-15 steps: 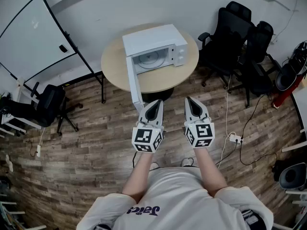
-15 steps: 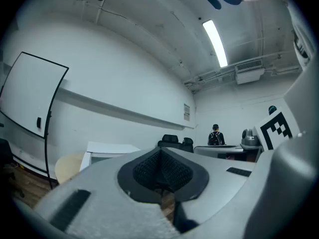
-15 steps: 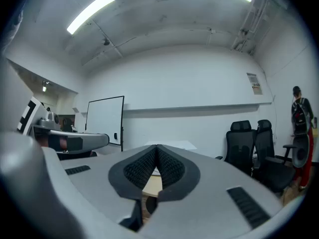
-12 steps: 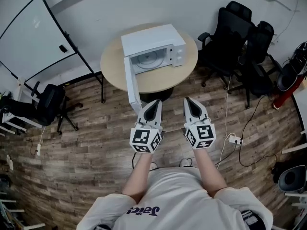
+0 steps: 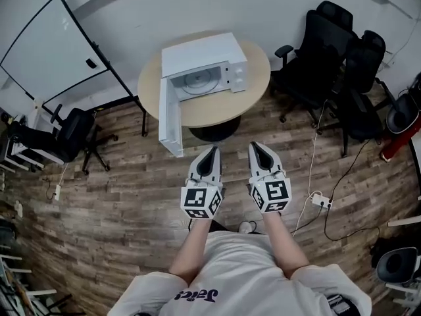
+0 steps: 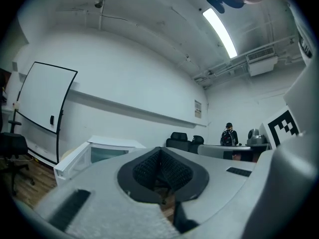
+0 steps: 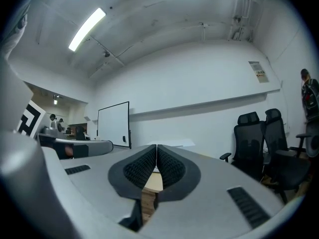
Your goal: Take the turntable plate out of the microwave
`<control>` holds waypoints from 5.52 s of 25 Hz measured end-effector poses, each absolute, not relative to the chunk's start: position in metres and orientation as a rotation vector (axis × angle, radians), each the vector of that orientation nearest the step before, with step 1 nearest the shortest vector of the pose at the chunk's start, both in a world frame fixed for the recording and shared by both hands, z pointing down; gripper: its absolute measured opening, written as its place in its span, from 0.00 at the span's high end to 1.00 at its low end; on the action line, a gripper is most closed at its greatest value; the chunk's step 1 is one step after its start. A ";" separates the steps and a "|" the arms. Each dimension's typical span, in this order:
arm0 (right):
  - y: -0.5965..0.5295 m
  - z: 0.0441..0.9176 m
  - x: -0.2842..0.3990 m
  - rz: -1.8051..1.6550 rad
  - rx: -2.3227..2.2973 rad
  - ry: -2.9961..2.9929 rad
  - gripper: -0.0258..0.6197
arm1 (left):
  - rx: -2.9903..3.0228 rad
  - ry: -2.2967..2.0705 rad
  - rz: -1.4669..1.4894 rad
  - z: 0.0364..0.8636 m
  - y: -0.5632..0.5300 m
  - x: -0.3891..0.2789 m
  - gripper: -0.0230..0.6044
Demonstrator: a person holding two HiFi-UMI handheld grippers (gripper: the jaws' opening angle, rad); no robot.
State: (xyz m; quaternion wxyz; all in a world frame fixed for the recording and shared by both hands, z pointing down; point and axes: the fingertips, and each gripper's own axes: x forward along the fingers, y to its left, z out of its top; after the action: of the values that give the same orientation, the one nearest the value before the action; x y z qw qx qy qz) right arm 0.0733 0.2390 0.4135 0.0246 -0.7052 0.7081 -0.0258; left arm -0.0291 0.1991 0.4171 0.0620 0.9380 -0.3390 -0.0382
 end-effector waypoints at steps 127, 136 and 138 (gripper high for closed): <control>-0.223 0.729 0.149 -1.553 -1.471 1.941 0.90 | 1.199 -0.829 -0.449 0.759 -0.265 0.043 0.91; -0.238 0.734 0.153 -1.559 -1.225 1.594 0.69 | 1.153 -0.805 -0.506 0.744 -0.256 0.046 0.91; -0.242 0.736 0.156 -1.547 -1.218 1.564 0.69 | 1.151 -0.803 -0.512 0.741 -0.254 0.046 0.90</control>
State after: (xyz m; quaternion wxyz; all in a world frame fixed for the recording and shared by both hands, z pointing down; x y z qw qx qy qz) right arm 0.1562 -0.2424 0.7355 0.3084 -0.4608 0.5915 -0.5853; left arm 0.0458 -0.2539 0.7406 0.7338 0.5235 -0.3650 -0.2328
